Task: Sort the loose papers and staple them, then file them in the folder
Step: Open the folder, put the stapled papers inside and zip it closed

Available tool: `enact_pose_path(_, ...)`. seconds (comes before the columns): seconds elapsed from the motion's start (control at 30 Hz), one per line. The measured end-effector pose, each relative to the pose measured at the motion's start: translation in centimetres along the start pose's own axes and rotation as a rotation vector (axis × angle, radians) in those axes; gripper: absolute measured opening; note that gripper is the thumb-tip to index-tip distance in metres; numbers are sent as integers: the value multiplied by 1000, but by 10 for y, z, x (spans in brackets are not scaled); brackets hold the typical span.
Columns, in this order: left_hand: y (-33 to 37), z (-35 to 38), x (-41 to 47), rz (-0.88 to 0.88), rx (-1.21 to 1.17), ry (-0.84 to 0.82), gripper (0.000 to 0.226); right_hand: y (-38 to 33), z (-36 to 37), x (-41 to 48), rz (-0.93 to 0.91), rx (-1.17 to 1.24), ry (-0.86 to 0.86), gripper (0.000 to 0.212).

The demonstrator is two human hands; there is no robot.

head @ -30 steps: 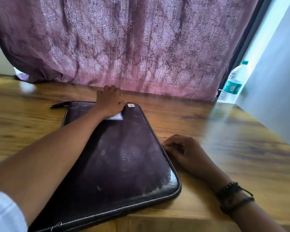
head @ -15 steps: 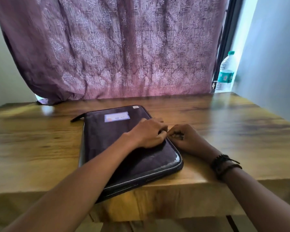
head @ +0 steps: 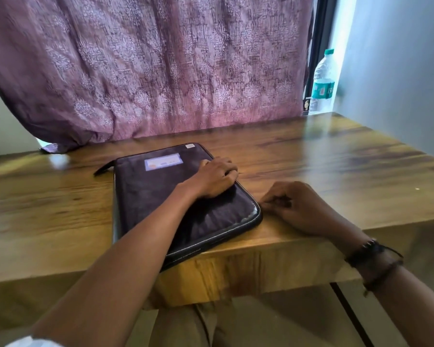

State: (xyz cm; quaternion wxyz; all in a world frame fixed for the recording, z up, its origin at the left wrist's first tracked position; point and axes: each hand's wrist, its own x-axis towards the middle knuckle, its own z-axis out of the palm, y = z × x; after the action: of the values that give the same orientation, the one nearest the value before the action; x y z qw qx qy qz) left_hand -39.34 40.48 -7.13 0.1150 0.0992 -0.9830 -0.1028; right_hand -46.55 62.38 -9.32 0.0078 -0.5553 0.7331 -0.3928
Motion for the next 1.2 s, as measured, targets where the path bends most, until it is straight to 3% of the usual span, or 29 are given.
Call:
enact_pose_path(0.3, 10, -2, -9, 62, 20, -2, 30, -13, -9, -30, 24, 109, -50, 10)
enact_pose_path(0.47, 12, -9, -11, 131, -18, 23, 42, -14, 3, -25, 62, -4, 54, 9)
enact_pose_path(0.63, 32, -2, -18, 242, -282, -88, 60, -16, 4, -26, 73, 27, 72, 9)
enact_pose_path(0.73, 37, 2, -10, 187, -293, -51, 70, -19, 3, -26, 75, 57, 51, 11)
enact_pose_path(0.97, 38, 2, -2, 112, -289, -73, 66, -17, -11, -28, 69, 184, -92, 8)
enact_pose_path(1.2, 47, -13, -26, 266, -200, -123, 55, -16, 7, -24, 105, -16, 99, 6)
